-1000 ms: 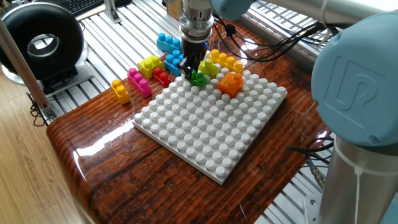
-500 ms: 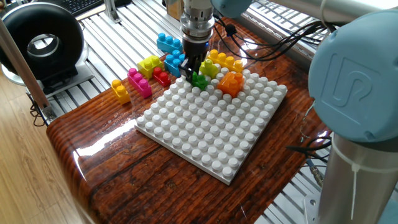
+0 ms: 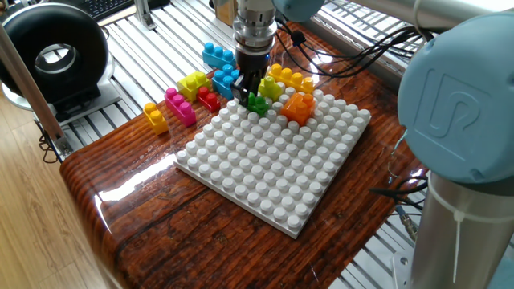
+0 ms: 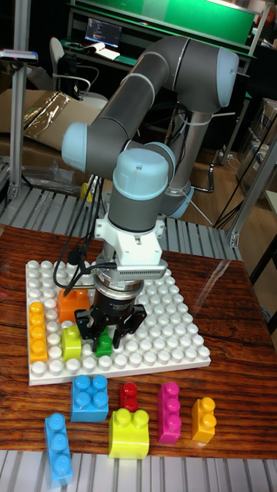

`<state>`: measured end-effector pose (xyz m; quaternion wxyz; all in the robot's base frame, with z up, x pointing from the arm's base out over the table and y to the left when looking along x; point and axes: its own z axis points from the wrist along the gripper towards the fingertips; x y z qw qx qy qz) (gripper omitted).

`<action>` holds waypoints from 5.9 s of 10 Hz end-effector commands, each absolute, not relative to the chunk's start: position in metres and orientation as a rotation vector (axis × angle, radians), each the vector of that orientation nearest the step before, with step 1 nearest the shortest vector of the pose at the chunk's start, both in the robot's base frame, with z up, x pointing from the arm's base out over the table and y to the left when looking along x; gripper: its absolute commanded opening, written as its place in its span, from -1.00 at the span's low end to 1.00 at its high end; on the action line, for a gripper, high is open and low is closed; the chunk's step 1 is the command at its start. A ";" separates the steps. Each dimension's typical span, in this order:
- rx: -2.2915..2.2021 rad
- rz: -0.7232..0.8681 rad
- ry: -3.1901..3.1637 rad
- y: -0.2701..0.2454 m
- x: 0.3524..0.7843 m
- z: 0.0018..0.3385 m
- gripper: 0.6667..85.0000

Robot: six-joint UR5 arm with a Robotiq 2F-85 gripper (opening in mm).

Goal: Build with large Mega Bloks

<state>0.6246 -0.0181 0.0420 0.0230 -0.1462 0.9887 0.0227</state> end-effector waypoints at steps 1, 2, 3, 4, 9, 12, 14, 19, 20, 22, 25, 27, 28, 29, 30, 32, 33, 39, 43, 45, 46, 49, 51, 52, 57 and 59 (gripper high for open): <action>-0.436 0.092 3.057 -0.016 0.625 0.045 0.03; -0.439 0.090 3.057 -0.016 0.625 0.046 0.03; -0.441 0.085 3.056 -0.017 0.625 0.046 0.03; -0.436 0.082 3.057 -0.018 0.624 0.047 0.00; -0.416 0.069 3.063 -0.021 0.620 0.053 -0.04; -0.382 0.033 3.085 -0.027 0.618 0.067 -0.15; -0.369 0.028 3.098 -0.028 0.616 0.079 -0.22; -0.314 0.004 3.098 -0.032 0.619 0.079 -0.60; -0.300 0.000 3.101 -0.033 0.618 0.079 -0.76; -0.292 -0.003 3.099 -0.033 0.620 0.078 -0.89; -0.265 -0.004 3.088 -0.029 0.626 0.070 -0.99; -0.260 -0.007 3.085 -0.027 0.627 0.066 -0.99; -0.263 -0.007 3.083 -0.027 0.627 0.065 -0.99; -0.260 -0.010 3.081 -0.027 0.627 0.062 -0.99; -0.260 -0.013 3.079 -0.028 0.627 0.060 -0.99; -0.260 -0.013 3.075 -0.029 0.627 0.056 -0.99; -0.257 -0.015 3.075 -0.029 0.627 0.055 -0.99; -0.247 -0.026 3.087 -0.026 0.626 0.060 -0.99; -0.294 -0.047 3.114 -0.033 0.624 0.068 -0.72; -0.295 -0.059 3.131 -0.035 0.627 0.080 -0.57; -0.271 -0.045 3.126 -0.035 0.634 0.086 -0.57; -0.194 0.011 3.140 -0.042 0.645 0.108 -0.61; -0.179 0.004 3.136 -0.050 0.658 0.118 -0.71; -0.170 -0.047 3.133 -0.056 0.664 0.122 -0.72; -0.107 -0.007 3.126 -0.056 0.679 0.136 -0.77; -0.093 -0.021 3.128 -0.055 0.680 0.137 -0.77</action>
